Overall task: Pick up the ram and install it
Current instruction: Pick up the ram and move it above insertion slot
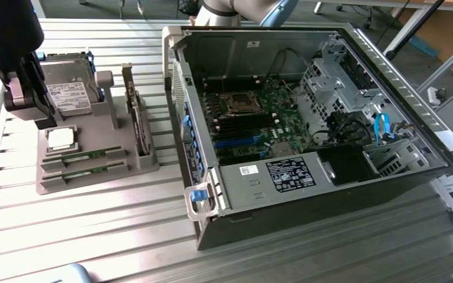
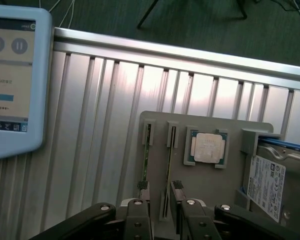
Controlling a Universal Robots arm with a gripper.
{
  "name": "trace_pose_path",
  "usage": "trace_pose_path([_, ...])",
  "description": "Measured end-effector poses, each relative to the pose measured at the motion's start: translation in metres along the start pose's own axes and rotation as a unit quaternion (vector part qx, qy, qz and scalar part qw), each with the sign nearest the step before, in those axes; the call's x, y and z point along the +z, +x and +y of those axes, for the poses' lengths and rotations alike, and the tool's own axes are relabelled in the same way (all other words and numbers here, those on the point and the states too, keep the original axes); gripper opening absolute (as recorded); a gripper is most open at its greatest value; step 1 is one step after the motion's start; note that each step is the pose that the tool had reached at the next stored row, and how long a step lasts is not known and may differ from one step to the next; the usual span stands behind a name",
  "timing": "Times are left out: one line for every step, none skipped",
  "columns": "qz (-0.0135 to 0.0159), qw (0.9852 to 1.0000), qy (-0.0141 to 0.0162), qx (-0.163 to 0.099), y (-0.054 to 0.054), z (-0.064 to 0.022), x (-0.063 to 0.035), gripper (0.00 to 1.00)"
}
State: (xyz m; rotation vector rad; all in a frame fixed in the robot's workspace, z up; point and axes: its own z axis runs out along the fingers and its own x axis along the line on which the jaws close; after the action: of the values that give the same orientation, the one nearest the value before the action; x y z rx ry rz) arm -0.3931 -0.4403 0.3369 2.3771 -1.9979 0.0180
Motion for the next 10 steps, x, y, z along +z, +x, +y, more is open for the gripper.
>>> trace_pose_path([0.0001,1.0,0.0,-0.001,0.0,0.0,0.0003,0.3])
trace_pose_path([0.0001,1.0,0.0,-0.001,0.0,0.0,0.0006,0.3])
trace_pose_path([0.0001,1.0,0.0001,-0.002,0.0,0.0,0.0009,0.3])
trace_pose_path([0.0001,1.0,0.0001,-0.002,0.0,0.0,0.0011,0.3])
trace_pose_path([0.0001,1.0,0.0001,-0.003,0.0,0.0,0.0014,0.3])
trace_pose_path([0.0001,1.0,0.0001,-0.004,-0.0001,0.0,0.0016,0.3])
trace_pose_path([0.0002,1.0,0.0001,-0.004,-0.0001,0.0,0.002,0.3])
trace_pose_path([0.0002,1.0,0.0001,-0.005,-0.0001,-0.0001,0.0025,0.3])
trace_pose_path([0.0002,1.0,0.0002,-0.006,-0.0001,-0.0001,0.0029,0.3])
trace_pose_path([0.0003,1.0,0.0002,-0.007,-0.0001,-0.0001,0.0031,0.3])
